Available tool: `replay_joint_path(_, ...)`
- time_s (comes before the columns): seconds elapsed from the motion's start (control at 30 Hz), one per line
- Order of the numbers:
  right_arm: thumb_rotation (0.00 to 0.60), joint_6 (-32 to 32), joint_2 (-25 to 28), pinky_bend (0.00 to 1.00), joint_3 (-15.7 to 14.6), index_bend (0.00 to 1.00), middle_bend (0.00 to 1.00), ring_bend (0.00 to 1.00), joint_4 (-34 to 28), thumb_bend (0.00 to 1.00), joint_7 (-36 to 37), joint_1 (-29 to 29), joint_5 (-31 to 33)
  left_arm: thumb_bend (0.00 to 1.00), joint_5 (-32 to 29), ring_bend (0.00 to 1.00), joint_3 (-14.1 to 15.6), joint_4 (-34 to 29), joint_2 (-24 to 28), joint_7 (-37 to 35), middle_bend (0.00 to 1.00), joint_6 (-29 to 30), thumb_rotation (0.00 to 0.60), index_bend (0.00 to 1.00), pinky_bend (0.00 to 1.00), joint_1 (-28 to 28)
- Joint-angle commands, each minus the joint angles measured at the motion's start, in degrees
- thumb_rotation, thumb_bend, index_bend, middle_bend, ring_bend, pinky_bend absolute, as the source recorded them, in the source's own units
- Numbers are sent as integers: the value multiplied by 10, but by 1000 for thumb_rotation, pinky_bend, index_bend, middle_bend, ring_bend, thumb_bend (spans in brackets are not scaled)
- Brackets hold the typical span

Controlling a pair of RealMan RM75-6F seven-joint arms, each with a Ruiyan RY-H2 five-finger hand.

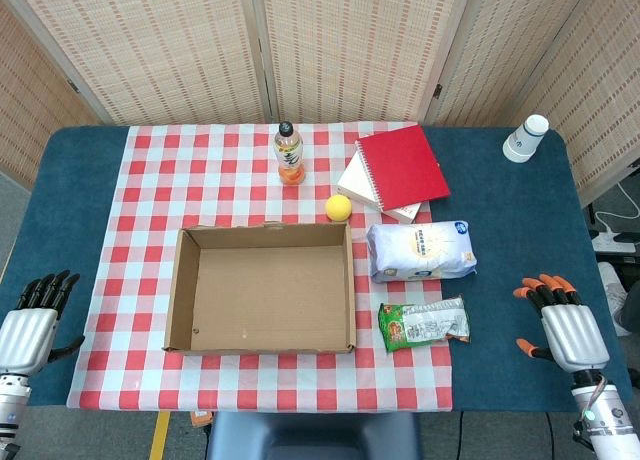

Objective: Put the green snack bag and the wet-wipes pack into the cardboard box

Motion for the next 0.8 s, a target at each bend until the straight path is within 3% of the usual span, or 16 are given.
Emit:
replay_joint_path(0.03, 600, 1, 1, 136, 1, 297, 188, 106, -1, 101, 1, 0, 1, 201, -4, 0, 0, 3, -3, 7, 0, -5, 600, 0, 83, -2)
replay_joint_path(0.8, 600, 15, -5, 141, 2, 303, 187, 110, 1, 101, -3, -3, -6, 201, 4, 0, 0, 9, 6, -26, 0, 3, 600, 0, 84, -1)
